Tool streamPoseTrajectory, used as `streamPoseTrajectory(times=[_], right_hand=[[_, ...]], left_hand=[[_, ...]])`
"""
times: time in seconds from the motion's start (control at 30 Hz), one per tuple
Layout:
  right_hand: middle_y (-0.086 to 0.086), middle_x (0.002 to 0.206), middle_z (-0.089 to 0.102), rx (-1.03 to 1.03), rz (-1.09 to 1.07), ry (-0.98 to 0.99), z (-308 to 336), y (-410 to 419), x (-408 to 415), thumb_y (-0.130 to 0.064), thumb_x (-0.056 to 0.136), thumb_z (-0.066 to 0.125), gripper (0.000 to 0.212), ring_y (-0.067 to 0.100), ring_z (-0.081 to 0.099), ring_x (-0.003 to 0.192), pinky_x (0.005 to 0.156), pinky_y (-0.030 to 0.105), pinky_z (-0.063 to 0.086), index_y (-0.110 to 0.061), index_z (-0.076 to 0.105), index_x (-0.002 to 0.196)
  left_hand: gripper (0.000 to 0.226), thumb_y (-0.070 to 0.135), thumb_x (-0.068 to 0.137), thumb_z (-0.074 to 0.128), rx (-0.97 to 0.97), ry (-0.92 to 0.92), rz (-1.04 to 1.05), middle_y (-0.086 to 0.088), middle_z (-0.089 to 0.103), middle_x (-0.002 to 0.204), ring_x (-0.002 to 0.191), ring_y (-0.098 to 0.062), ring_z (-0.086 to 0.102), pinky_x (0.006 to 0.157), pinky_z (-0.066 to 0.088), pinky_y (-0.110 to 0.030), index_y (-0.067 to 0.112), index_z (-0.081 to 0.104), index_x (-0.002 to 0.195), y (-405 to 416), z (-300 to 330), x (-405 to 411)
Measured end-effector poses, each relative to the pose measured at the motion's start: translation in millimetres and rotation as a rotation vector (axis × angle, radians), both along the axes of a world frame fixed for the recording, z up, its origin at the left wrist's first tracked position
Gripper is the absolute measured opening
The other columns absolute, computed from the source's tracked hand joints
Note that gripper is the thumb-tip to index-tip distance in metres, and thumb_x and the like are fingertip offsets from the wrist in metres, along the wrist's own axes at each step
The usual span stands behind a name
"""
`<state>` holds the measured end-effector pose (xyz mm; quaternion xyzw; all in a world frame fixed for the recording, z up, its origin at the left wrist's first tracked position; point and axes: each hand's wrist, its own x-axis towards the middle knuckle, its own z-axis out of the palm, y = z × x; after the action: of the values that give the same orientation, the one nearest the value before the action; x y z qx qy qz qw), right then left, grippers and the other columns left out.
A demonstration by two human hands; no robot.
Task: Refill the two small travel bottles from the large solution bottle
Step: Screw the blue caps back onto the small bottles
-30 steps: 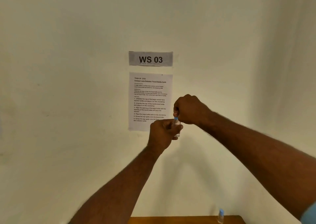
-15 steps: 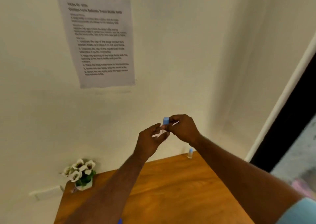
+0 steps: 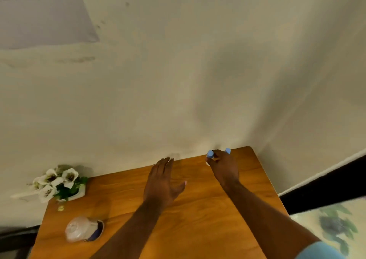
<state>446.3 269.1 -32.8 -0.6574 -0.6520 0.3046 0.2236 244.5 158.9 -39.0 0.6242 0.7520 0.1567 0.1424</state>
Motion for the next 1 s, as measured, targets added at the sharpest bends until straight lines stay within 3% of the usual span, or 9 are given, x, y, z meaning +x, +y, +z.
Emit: streamPoseTrajectory(times=[0.23, 0.53, 0.8, 1.0], right_hand=[[0.001, 0.104, 0.075, -0.05, -0.049, -0.066, -64.3, 40.5, 12.4, -0.035, 0.093, 0.066, 0.032, 0.018, 0.07, 0.089, 0.075, 0.033, 0.06, -0.023, 0.067, 0.123], [0.003, 0.096, 0.073, -0.061, -0.035, -0.079, -77.2, 43.5, 6.6, -0.033, 0.094, 0.065, 0.033, 0.02, 0.07, 0.083, 0.067, 0.031, 0.058, -0.023, 0.064, 0.125], [0.009, 0.118, 0.071, -0.08, -0.052, -0.125, -57.7, 21.1, 8.1, -0.043, 0.093, 0.064, 0.048, 0.03, 0.07, 0.099, 0.076, 0.041, 0.06, -0.019, 0.055, 0.132], [0.012, 0.126, 0.062, 0.098, -0.018, -0.099, -31.8, -33.1, -11.4, -0.036, 0.089, 0.07, 0.048, 0.032, 0.063, 0.109, 0.084, 0.042, 0.054, -0.013, 0.057, 0.129]], left_hand=[[0.088, 0.074, 0.084, 0.048, -0.046, 0.031, 0.01, -0.002, 0.037, 0.157, 0.147, -0.024, 0.031, 0.118, 0.034, -0.04, 0.023, 0.032, 0.153, 15.9, -52.9, 0.4], [0.085, 0.073, 0.085, 0.046, -0.069, 0.002, 0.037, 0.001, 0.035, 0.158, 0.148, -0.021, 0.028, 0.118, 0.031, -0.039, 0.026, 0.031, 0.154, 16.6, -63.9, 2.3], [0.084, 0.069, 0.086, 0.054, 0.016, -0.038, 0.06, 0.002, 0.037, 0.156, 0.146, -0.018, 0.031, 0.116, 0.034, -0.036, 0.025, 0.033, 0.153, -9.1, -38.2, -11.0], [0.078, 0.066, 0.086, 0.056, 0.136, -0.027, 0.09, -0.001, 0.047, 0.148, 0.138, -0.019, 0.04, 0.114, 0.039, -0.038, 0.02, 0.043, 0.147, -51.7, -4.3, -35.2]])
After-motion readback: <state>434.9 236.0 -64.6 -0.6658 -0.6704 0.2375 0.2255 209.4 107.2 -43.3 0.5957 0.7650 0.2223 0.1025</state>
